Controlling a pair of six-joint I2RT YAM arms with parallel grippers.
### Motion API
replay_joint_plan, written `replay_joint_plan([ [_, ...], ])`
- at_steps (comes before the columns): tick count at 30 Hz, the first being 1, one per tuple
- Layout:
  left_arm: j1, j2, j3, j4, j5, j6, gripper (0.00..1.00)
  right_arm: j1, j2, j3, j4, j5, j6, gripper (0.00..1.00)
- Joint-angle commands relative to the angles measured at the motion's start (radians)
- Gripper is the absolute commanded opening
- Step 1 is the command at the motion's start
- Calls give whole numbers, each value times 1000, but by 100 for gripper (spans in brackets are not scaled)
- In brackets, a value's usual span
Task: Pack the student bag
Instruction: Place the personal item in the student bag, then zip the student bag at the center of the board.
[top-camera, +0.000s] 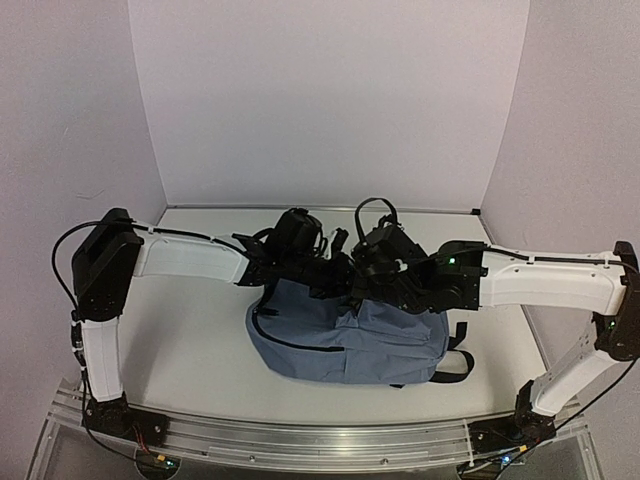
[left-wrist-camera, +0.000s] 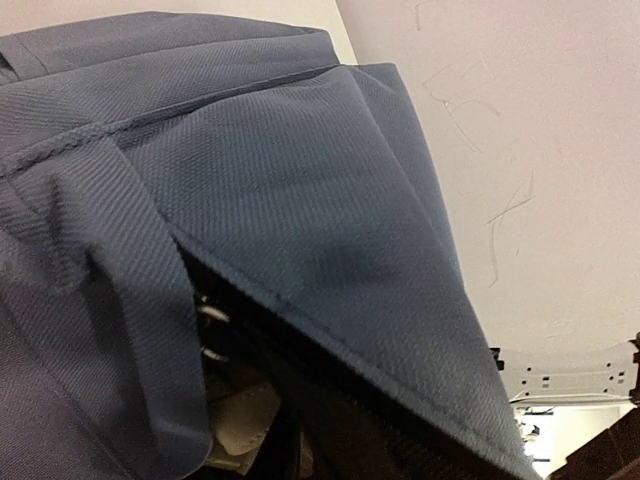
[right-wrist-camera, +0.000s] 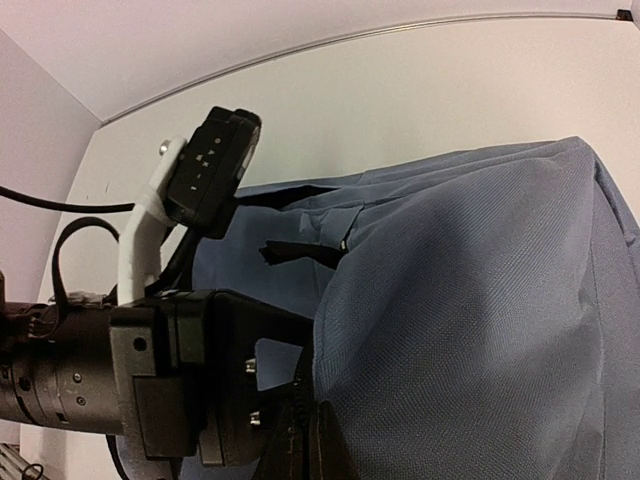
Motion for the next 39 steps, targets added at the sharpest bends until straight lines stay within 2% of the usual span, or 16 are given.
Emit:
replay_joint_plan([
  [1, -13, 51, 80, 108, 78, -21, 2, 13, -40, 19, 96, 18, 12, 0],
  [4, -18, 81, 84, 147, 109, -45, 0, 13, -36, 15, 96, 20, 16, 0],
  [8, -13, 15, 13, 131, 49, -21, 3, 14, -33, 14, 96, 18, 23, 0],
  [12, 11, -117, -90, 24, -59, 23, 14, 13, -16, 22, 97, 5, 21, 0],
  [15, 40, -235, -193, -52, -140, 21, 28, 13, 11, 29, 101, -18, 22, 0],
  [22, 116, -420, -326, -195, -199, 26, 46, 13, 76, 47, 129, -77, 16, 1],
  [27, 153, -492, -383, -215, -222, 8, 55, 13, 160, 74, 148, -136, 6, 4],
  [32, 162, -510, -391, -230, -229, 11, 62, 13, 235, 83, 173, -198, 10, 14],
  [36, 165, -511, -396, -233, -228, 15, 65, 13, 245, 103, 177, -219, -2, 30],
  [39, 169, -513, -398, -234, -227, 25, 65, 13, 193, 121, 175, -224, -23, 40],
])
